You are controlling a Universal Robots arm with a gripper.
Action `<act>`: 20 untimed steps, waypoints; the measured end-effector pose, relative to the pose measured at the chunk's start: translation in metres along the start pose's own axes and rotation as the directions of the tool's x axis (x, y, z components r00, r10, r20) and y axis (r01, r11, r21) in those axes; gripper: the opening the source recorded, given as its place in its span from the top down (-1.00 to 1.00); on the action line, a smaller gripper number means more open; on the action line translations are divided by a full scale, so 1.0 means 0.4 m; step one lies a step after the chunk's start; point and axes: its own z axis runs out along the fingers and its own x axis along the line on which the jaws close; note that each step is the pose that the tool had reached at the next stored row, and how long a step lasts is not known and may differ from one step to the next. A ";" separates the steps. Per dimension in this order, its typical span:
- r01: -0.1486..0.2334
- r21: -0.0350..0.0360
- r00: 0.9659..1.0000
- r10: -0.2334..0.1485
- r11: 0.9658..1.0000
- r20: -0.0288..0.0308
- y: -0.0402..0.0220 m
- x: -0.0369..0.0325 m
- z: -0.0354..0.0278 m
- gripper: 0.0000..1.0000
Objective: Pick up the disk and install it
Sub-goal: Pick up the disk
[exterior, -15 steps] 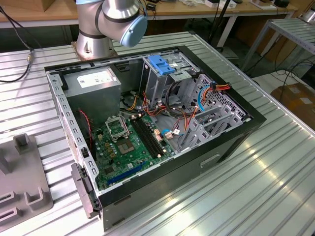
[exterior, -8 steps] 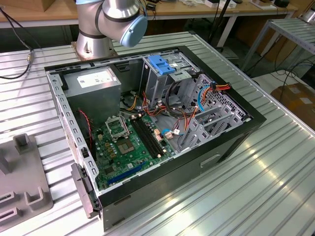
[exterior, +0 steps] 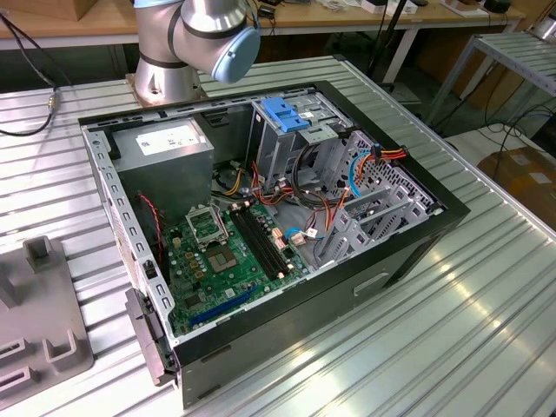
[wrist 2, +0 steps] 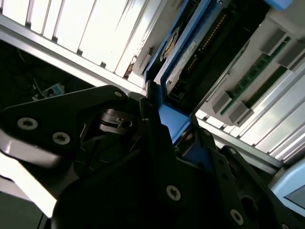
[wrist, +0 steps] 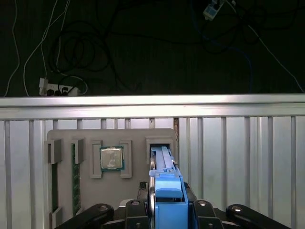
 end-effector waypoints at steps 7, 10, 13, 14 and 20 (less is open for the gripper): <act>0.000 0.000 1.000 0.000 1.000 0.000 0.000 0.000 -0.016 0.26; 0.000 0.000 1.000 0.000 1.000 0.000 0.000 0.000 -0.025 0.26; 0.000 0.000 1.000 0.000 1.000 0.000 0.000 0.000 -0.033 0.26; 0.000 0.000 1.000 0.000 1.000 0.000 0.000 0.000 -0.036 0.26; 0.000 0.000 1.000 0.000 1.000 0.001 0.000 0.000 -0.055 0.26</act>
